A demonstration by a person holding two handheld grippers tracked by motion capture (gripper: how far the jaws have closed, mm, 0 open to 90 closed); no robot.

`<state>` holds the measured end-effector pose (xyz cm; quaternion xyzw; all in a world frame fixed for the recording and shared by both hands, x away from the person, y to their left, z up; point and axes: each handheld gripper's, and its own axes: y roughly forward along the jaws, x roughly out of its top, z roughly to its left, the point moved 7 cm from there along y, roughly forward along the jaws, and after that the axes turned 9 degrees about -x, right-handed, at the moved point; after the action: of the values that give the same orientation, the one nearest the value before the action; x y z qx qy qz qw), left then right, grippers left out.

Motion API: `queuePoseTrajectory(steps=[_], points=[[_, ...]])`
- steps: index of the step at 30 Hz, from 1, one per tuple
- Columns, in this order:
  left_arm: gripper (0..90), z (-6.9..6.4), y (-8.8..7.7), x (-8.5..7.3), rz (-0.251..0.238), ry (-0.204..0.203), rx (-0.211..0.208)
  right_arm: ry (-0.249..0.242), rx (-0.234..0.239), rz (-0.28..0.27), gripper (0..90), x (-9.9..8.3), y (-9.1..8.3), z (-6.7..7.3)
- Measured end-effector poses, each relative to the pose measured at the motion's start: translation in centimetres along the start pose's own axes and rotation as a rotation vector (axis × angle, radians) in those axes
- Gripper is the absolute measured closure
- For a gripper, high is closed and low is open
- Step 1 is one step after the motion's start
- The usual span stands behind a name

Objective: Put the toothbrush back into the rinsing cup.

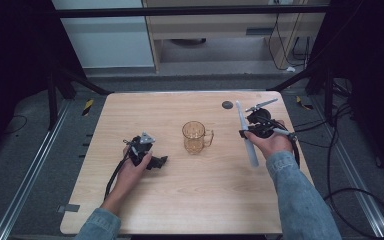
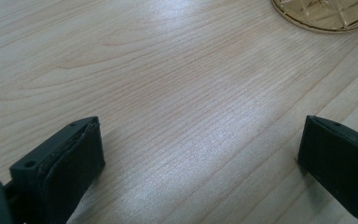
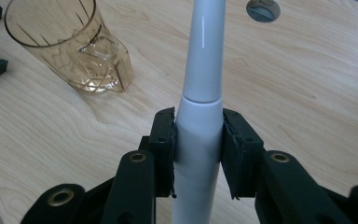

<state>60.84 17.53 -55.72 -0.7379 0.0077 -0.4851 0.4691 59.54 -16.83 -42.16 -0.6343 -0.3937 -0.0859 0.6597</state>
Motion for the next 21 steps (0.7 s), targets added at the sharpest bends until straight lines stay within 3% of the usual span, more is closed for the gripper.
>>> queuePoseTrajectory(steps=[9, 21], points=[[0.0, 0.0, 0.0, 0.0, -0.001, -0.001, 0.0, -0.01, -0.01, -0.051, 67.4, 1.9, 0.2, 0.5], [0.0, 0.0, 0.0, 0.0, -0.001, -0.001, -0.002, -0.019, -0.017, -0.073, 67.5, 3.1, 0.7, 1.0]])
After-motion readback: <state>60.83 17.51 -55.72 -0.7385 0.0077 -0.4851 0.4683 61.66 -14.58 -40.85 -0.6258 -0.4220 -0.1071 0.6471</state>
